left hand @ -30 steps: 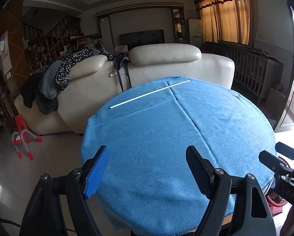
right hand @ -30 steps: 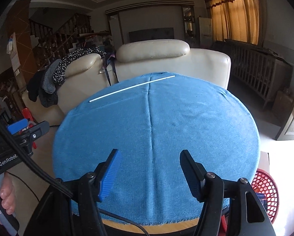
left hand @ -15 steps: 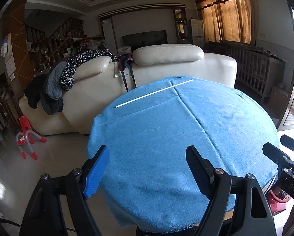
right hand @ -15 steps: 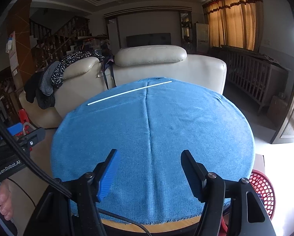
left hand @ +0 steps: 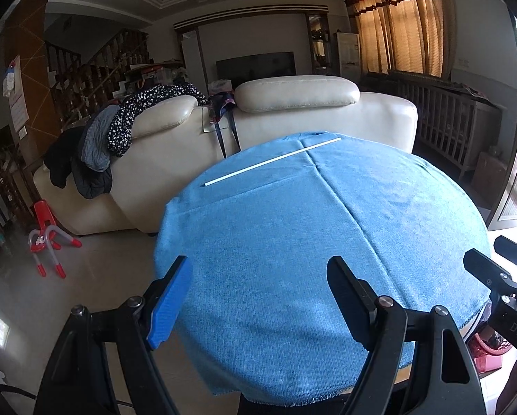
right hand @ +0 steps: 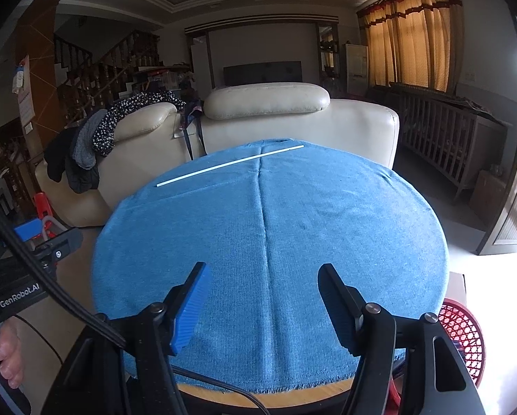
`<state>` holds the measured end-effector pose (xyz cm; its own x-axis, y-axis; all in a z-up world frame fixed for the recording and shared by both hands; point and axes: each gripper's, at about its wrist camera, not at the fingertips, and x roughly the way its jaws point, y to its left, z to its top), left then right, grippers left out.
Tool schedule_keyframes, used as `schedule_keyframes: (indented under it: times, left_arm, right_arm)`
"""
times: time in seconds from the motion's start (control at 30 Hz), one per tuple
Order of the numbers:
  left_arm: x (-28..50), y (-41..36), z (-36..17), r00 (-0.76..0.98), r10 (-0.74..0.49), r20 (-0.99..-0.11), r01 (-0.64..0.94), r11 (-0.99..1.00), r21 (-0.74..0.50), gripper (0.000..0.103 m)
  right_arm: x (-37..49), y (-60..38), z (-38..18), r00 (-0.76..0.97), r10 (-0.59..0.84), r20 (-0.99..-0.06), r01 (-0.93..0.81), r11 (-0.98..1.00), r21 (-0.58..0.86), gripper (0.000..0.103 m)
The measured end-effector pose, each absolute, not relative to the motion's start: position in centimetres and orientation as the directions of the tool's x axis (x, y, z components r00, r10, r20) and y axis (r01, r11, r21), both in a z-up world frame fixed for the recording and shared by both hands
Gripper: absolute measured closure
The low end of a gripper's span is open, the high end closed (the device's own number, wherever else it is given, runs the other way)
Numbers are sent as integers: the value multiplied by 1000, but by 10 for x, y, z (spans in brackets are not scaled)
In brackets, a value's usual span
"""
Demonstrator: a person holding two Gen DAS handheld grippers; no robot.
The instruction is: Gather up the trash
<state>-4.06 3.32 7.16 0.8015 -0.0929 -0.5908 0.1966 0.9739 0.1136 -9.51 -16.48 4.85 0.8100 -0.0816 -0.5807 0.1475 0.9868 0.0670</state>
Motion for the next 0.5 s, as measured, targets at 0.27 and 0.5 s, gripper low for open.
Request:
schedule_keyframes:
  times: [0.27, 0.5]
  left_arm:
    - [-39, 37, 69, 796, -90, -599, 191, 976, 107, 22]
    - [-38, 41, 68, 792, -88, -604, 183, 978, 98, 22]
  right_arm:
    - [-96, -164, 48, 810, -79, -581, 142, 988, 64, 35]
    - [-95, -161, 48, 810, -77, -582, 132, 990, 54, 35]
